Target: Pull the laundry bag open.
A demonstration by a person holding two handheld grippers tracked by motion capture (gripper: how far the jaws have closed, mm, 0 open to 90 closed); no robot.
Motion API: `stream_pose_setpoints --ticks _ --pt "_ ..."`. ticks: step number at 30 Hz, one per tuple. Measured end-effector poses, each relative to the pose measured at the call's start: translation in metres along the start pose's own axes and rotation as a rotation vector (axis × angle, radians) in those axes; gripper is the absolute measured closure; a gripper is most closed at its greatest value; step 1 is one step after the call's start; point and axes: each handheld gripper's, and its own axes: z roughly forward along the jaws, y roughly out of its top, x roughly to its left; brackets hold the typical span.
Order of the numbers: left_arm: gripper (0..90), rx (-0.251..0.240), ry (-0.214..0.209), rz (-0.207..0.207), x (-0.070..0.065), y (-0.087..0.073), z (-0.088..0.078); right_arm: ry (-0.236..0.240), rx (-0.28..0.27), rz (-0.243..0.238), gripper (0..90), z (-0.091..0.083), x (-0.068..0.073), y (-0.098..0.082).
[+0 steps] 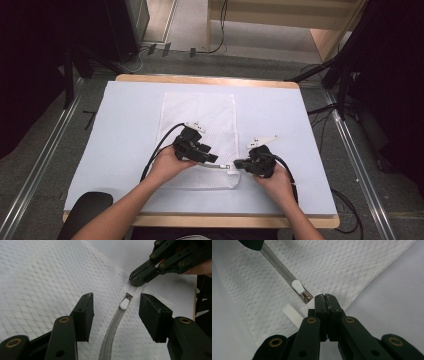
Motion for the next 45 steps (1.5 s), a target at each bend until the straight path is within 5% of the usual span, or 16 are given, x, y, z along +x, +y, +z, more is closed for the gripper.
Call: stream_pose_setpoints --ticks 20,39,45 --pt "73.6 0.049 -0.042 -0.003 -0.008 -0.004 0.035 -0.026 -0.027 0.005 90.0 0.001 0.005 -0.005" --pt "83.7 0.05 -0.059 0.024 -0.017 -0.007 0.051 -0.03 -0.02 -0.003 90.0 0.001 0.006 -0.004" --pt "87.5 0.052 -0.077 0.0 -0.014 -0.007 0.051 -0.009 -0.022 -0.002 89.7 0.003 0.006 -0.002"
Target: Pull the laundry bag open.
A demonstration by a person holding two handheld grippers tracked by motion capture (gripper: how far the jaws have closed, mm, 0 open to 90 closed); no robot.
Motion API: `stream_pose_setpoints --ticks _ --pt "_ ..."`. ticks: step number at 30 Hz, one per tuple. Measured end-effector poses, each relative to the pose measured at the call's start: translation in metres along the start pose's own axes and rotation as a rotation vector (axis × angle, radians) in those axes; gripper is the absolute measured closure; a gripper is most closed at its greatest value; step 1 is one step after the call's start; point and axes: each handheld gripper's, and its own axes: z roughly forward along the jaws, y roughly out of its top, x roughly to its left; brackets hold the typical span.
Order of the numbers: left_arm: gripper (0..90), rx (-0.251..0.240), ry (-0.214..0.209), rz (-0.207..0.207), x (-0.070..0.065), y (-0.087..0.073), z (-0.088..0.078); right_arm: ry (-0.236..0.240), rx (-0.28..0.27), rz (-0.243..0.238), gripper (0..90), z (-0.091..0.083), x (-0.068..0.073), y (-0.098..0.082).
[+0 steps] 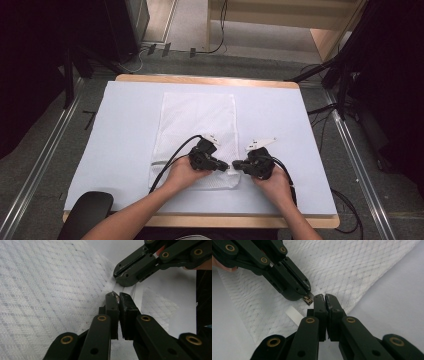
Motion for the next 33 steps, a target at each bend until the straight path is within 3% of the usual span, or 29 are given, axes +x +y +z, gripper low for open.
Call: stream_pose_setpoints --ticks 3,6,10,17,33 --pt "87.7 0.005 -0.013 -0.019 0.003 0.001 -0.001 0.012 0.006 -0.009 90.0 0.003 0.0 0.002" --pt "87.9 0.009 -0.033 -0.051 0.005 0.001 -0.002 -0.013 0.003 -0.071 90.0 0.004 0.003 0.002" --pt "88.1 0.021 -0.035 -0.053 0.007 0.002 -0.004 -0.032 0.016 -0.105 90.0 0.004 0.007 0.004" --pt "88.1 0.036 -0.041 -0.066 0.012 0.0 -0.015 -0.005 0.002 -0.081 90.0 0.003 0.002 0.002" --pt "88.1 0.032 -0.039 -0.105 0.022 -0.013 -0.05 0.026 -0.014 -0.093 90.0 0.003 -0.002 -0.001"
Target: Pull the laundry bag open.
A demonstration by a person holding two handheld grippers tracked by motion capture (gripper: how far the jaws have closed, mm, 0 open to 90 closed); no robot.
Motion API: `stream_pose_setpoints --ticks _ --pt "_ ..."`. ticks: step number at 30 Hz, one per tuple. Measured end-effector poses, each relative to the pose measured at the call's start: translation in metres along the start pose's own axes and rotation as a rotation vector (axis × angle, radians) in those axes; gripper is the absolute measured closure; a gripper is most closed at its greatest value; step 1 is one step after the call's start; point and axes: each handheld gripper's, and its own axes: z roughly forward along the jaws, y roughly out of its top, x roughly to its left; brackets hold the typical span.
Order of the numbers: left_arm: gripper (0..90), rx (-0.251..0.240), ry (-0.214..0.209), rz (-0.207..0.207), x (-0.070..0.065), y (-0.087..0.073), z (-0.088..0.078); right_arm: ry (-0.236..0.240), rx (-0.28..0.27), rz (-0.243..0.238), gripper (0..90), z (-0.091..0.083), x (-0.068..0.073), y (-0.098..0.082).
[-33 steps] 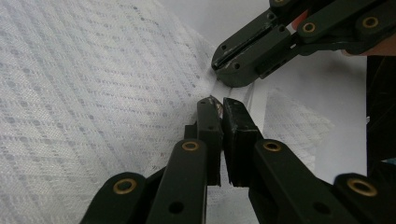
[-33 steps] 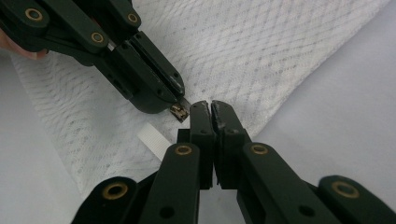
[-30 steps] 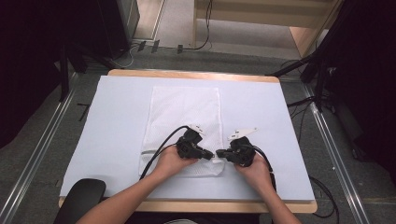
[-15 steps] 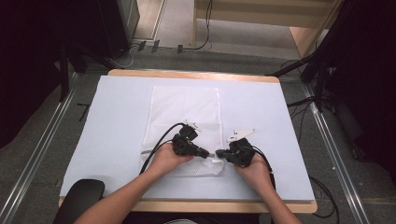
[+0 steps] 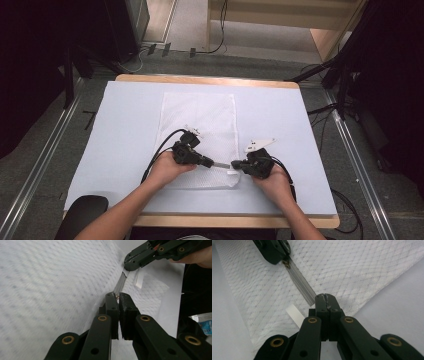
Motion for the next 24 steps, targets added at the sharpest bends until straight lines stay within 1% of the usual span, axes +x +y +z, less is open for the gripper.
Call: stream_pose_setpoints --ticks 3,5,6,9,15,16,18,19,22,23,24 --pt "88.0 0.002 0.006 -0.007 0.002 -0.004 -0.008 0.004 -0.003 -0.005 90.0 0.0 0.0 0.0" --pt "88.0 0.001 0.003 -0.011 0.002 -0.007 -0.015 0.006 -0.002 -0.003 90.0 0.0 -0.001 0.0" --pt "88.1 -0.007 0.004 -0.013 0.002 -0.008 -0.018 0.008 -0.003 -0.003 90.0 0.0 -0.001 0.0" --pt "88.0 -0.009 0.005 -0.022 0.004 -0.011 -0.026 0.007 -0.001 -0.002 90.0 0.0 -0.001 0.0" --pt "88.0 -0.003 0.011 -0.038 0.01 -0.017 -0.036 0.011 -0.004 0.0 90.0 0.0 -0.001 -0.001" --pt "88.0 -0.008 0.01 -0.04 0.011 -0.019 -0.038 0.01 -0.004 0.0 90.0 0.0 -0.001 -0.001" --pt "88.0 -0.006 0.009 -0.04 0.012 -0.021 -0.043 0.008 -0.004 -0.01 90.0 0.0 -0.001 -0.001" --pt "88.0 -0.005 0.009 -0.039 0.013 -0.023 -0.046 0.008 -0.003 -0.006 90.0 0.0 -0.001 0.0" --pt "88.0 -0.001 0.019 -0.043 0.015 -0.028 -0.052 0.009 -0.002 -0.001 90.0 0.0 -0.001 0.0" --pt "88.0 0.001 0.028 -0.043 0.015 -0.03 -0.054 0.008 -0.003 -0.006 90.0 0.001 -0.001 0.0" --pt "88.0 -0.002 0.027 -0.046 0.016 -0.032 -0.056 0.008 0.0 -0.006 90.0 0.001 -0.001 0.001"
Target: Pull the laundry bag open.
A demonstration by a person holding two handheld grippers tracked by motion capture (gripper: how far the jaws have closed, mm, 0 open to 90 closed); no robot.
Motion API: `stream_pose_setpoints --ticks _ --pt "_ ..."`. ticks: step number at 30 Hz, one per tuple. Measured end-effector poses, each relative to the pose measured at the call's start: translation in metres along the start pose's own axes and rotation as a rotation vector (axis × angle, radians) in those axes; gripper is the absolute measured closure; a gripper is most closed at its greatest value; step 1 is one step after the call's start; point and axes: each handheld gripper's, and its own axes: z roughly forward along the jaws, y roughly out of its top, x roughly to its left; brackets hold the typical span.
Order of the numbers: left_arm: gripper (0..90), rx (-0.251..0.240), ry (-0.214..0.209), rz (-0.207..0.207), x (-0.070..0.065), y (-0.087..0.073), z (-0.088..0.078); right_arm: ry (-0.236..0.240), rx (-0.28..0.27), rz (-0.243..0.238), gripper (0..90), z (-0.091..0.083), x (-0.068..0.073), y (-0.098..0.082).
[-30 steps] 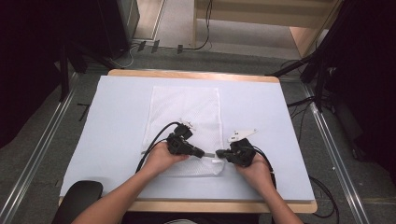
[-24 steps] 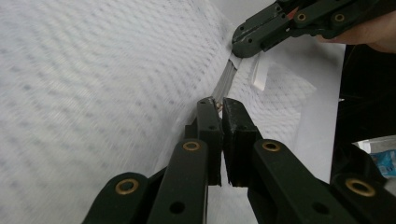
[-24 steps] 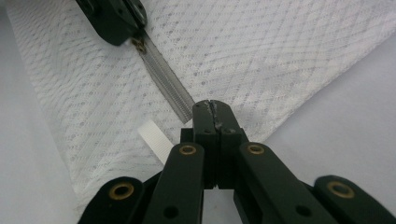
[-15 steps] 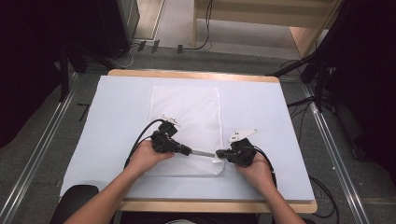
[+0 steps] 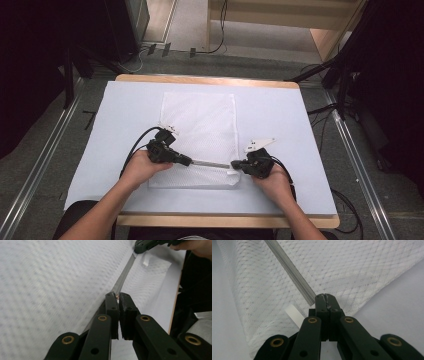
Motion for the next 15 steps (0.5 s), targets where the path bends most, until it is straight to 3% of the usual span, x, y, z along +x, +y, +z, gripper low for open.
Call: stream_pose_setpoints --ticks 15 --pt "88.0 -0.037 0.018 -0.021 0.012 -0.02 -0.032 0.003 -0.006 0.007 90.0 0.0 0.0 -0.001"
